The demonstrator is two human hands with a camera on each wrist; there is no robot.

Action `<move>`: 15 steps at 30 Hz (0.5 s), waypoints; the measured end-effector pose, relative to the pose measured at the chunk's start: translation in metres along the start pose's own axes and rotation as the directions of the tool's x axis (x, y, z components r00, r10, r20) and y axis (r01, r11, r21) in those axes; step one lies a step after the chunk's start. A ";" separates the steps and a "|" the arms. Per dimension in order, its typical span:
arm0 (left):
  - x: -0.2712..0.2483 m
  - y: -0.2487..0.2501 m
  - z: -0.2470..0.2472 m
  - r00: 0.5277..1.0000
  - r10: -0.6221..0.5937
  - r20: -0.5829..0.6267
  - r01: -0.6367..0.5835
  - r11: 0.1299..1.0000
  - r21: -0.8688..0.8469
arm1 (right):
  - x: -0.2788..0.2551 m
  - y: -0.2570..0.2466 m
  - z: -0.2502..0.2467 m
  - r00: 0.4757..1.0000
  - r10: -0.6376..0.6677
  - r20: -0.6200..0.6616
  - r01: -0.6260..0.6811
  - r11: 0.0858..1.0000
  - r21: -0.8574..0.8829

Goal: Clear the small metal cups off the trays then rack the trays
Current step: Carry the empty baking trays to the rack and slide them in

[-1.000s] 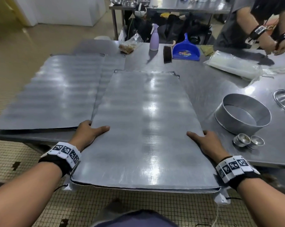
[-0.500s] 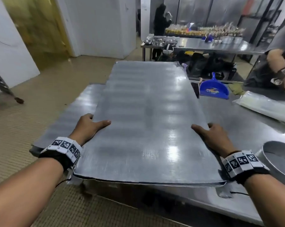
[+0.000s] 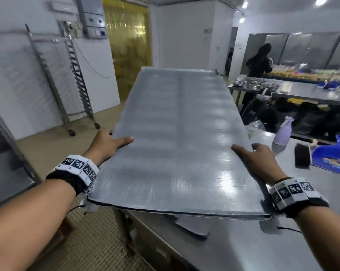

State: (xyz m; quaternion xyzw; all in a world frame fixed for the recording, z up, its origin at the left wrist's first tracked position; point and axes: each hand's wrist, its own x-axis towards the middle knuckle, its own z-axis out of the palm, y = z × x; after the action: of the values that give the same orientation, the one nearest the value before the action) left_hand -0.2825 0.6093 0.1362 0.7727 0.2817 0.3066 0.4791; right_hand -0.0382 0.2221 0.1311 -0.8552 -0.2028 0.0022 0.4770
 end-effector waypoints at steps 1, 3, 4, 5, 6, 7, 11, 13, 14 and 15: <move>-0.005 0.000 -0.007 0.999 0.001 -0.035 -0.001 1.000 0.003 | 0.007 -0.003 0.005 0.999 -0.030 0.017 0.030 0.999 0.013; -0.020 0.002 -0.019 0.995 -0.002 -0.103 0.004 1.000 0.015 | 0.022 -0.003 0.015 0.996 -0.078 0.052 0.077 0.997 0.010; -0.029 0.003 -0.025 0.990 -0.017 -0.140 0.019 1.000 0.012 | 0.030 -0.003 0.019 0.992 -0.104 0.078 0.102 0.994 0.026; -0.038 0.004 -0.029 0.982 -0.037 -0.184 0.037 0.999 -0.001 | 0.035 -0.006 0.022 0.987 -0.125 0.097 0.122 0.992 0.032; -0.050 0.005 -0.033 0.973 -0.052 -0.225 0.052 0.999 -0.002 | 0.039 -0.009 0.025 0.982 -0.146 0.124 0.142 0.989 0.040; -0.062 0.006 -0.036 0.963 -0.064 -0.263 0.065 0.998 -0.003 | 0.041 -0.013 0.028 0.973 -0.170 0.155 0.164 0.985 0.052; -0.119 0.006 -0.048 0.914 -0.129 -0.384 0.131 0.991 -0.021 | 0.040 -0.021 0.036 0.925 -0.266 0.271 0.258 0.964 0.064; -0.153 0.011 -0.050 0.883 -0.158 -0.441 0.182 0.983 0.011 | 0.035 -0.025 0.041 0.899 -0.293 0.326 0.273 0.956 0.109; -0.171 0.013 -0.051 0.862 -0.173 -0.476 0.213 0.977 0.030 | 0.033 -0.026 0.045 0.880 -0.306 0.364 0.284 0.952 0.114; -0.189 0.016 -0.052 0.840 -0.187 -0.509 0.242 0.969 0.044 | 0.028 -0.027 0.049 0.862 -0.325 0.389 0.308 0.945 0.109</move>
State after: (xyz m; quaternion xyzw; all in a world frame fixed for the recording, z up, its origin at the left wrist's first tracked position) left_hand -0.4425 0.4953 0.1307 0.6546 0.4969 0.4255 0.3788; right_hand -0.0314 0.2847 0.1319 -0.7810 -0.4338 0.1038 0.4372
